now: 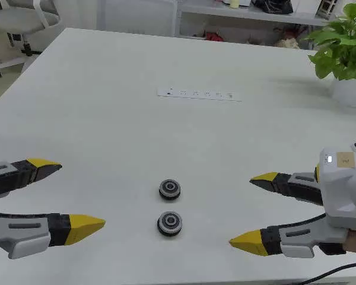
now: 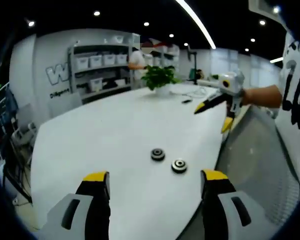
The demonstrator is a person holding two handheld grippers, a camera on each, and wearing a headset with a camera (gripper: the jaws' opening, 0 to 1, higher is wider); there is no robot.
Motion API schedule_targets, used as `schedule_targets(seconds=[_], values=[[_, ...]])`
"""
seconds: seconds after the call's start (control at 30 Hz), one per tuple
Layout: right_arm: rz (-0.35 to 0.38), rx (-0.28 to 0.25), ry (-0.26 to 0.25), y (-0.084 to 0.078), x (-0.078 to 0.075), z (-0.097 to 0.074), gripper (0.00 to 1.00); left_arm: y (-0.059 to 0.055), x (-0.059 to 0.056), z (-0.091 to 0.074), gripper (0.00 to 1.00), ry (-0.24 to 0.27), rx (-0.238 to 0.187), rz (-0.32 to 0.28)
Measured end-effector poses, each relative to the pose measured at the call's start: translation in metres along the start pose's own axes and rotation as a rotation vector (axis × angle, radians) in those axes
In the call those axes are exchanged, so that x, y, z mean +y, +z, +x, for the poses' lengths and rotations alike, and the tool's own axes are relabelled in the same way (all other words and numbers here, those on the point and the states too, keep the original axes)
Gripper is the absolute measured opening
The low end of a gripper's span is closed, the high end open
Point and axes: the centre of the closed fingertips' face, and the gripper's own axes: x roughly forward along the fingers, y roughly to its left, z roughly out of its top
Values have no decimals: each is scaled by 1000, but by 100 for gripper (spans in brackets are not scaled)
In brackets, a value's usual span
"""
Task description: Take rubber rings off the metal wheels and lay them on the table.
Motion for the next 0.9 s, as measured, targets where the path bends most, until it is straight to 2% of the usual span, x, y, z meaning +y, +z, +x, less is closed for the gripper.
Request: schedule_targets(seconds=[0.23,0.47,0.9], values=[[-6,-12,24,5,2,3,66,0,0,1,74,-6,-3,3],[-16,-20,23,7,-1,2,66,1,0,3,73,-11,2,8],[-12,-35,16,8,-3,-5,66,10,-3,6,73,-13,-9,30]])
